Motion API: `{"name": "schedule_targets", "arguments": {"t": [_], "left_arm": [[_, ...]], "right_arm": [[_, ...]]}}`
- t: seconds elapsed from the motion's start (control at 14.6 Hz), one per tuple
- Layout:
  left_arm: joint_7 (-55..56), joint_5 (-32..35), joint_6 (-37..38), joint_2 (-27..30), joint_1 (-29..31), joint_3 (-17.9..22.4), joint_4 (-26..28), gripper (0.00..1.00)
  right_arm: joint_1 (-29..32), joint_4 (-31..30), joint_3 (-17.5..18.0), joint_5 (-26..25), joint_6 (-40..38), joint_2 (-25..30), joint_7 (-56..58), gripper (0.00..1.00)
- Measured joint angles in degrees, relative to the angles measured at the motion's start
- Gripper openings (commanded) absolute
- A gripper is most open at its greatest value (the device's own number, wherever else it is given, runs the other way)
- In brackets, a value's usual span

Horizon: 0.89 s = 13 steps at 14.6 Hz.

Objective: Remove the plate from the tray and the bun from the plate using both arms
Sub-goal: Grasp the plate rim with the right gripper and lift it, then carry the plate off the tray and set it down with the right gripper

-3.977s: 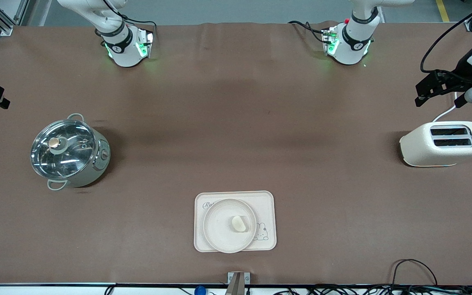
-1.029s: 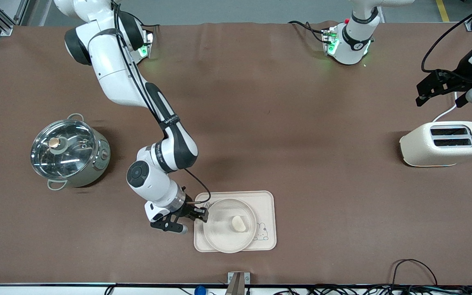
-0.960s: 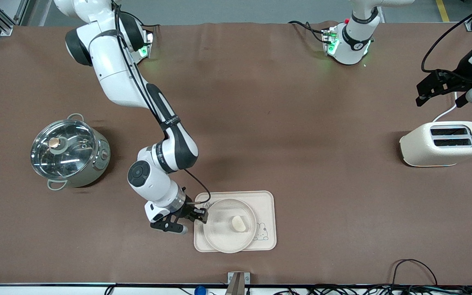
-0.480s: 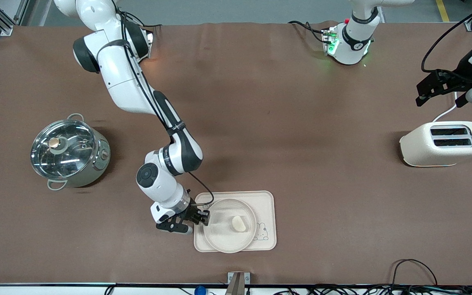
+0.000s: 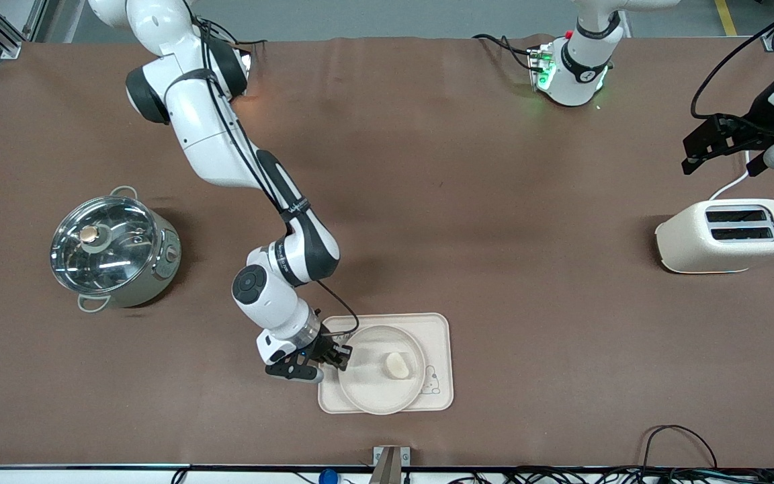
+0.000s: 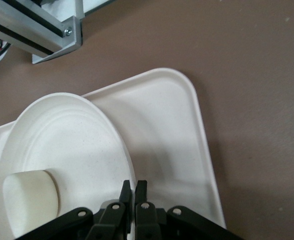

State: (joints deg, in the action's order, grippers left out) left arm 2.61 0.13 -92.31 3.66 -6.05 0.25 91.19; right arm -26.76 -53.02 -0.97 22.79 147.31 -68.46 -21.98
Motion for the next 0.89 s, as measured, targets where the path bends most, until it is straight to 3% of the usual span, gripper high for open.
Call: {"name": "schedule_targets", "arguments": {"t": [0.21, 0.41, 0.69, 0.89], "left_arm": [[-0.01, 0.0, 0.0, 0.0, 0.0, 0.0, 0.0, 1.0], [-0.01, 0.0, 0.01, 0.0, 0.0, 0.0, 0.0, 1.0], [-0.02, 0.0, 0.03, -0.01, 0.0, 0.0, -0.01, 1.0], [-0.02, 0.0, 0.03, -0.01, 0.0, 0.0, -0.02, 1.0]], "right_arm": [[4.39, 0.37, 7.35, -0.02, 0.59, 0.3, 0.13, 0.0], [5.58, -3.65, 11.3, -0.02, 3.73, 2.81, 0.13, 0.0], [5.54, -24.28, 14.72, -0.03, 13.23, 13.54, 1.89, 0.0], [11.59, -43.03, 22.2, 0.03, 21.25, 22.99, 4.77, 0.0]]}}
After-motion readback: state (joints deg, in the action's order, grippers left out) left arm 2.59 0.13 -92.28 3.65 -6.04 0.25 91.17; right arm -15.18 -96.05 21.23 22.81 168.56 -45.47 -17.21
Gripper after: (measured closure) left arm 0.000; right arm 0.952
